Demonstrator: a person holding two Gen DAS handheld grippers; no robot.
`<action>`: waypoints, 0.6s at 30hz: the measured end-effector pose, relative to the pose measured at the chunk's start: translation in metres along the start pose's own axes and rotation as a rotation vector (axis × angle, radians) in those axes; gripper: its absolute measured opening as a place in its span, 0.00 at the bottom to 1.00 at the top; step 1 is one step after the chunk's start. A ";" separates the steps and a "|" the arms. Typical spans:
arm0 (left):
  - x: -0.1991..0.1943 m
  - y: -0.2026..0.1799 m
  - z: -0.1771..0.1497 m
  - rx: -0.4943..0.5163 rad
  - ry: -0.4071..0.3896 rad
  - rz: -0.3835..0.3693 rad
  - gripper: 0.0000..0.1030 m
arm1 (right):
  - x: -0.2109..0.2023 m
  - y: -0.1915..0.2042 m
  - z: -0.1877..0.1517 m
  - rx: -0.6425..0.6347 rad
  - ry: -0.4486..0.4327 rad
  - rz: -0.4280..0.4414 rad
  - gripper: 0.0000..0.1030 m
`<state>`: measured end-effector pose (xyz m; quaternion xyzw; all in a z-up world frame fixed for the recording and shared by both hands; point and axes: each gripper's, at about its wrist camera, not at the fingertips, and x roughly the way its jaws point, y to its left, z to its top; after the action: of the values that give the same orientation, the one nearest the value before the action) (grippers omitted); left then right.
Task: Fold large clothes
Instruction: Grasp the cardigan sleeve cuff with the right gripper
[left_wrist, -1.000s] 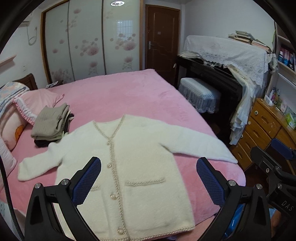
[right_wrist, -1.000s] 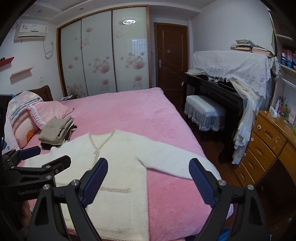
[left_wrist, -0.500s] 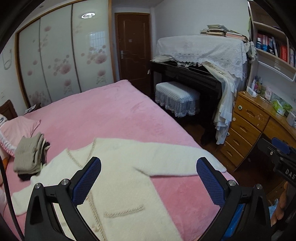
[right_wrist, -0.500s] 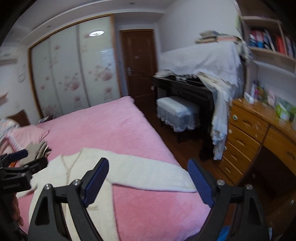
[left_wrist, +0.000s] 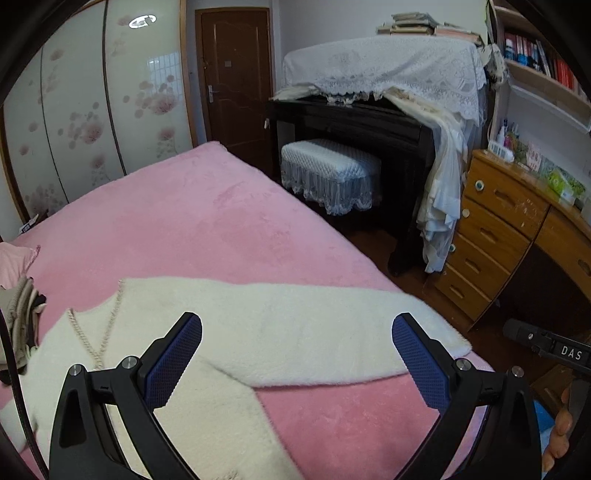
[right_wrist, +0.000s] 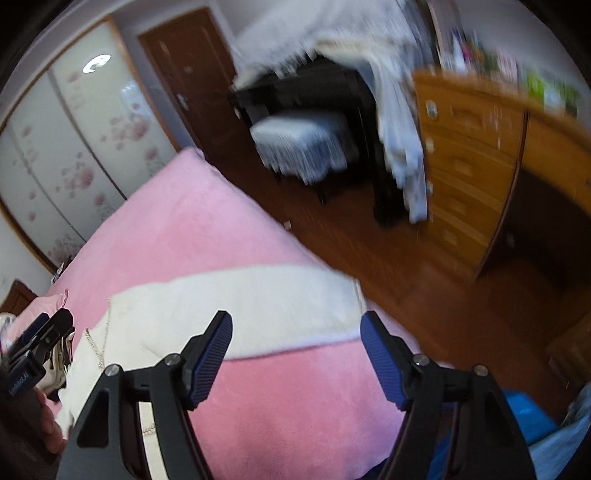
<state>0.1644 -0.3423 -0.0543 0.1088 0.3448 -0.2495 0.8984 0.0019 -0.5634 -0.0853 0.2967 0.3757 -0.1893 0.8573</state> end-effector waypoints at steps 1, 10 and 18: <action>0.014 -0.004 -0.004 0.002 0.017 0.001 0.99 | 0.013 -0.006 -0.003 0.027 0.031 0.012 0.65; 0.114 -0.028 -0.041 -0.016 0.198 -0.030 0.96 | 0.113 -0.048 -0.034 0.280 0.271 0.098 0.65; 0.132 -0.038 -0.051 -0.026 0.216 -0.065 0.96 | 0.135 -0.051 -0.030 0.342 0.205 0.104 0.64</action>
<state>0.2000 -0.4052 -0.1817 0.1120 0.4463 -0.2607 0.8487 0.0451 -0.5964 -0.2222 0.4748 0.4077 -0.1744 0.7602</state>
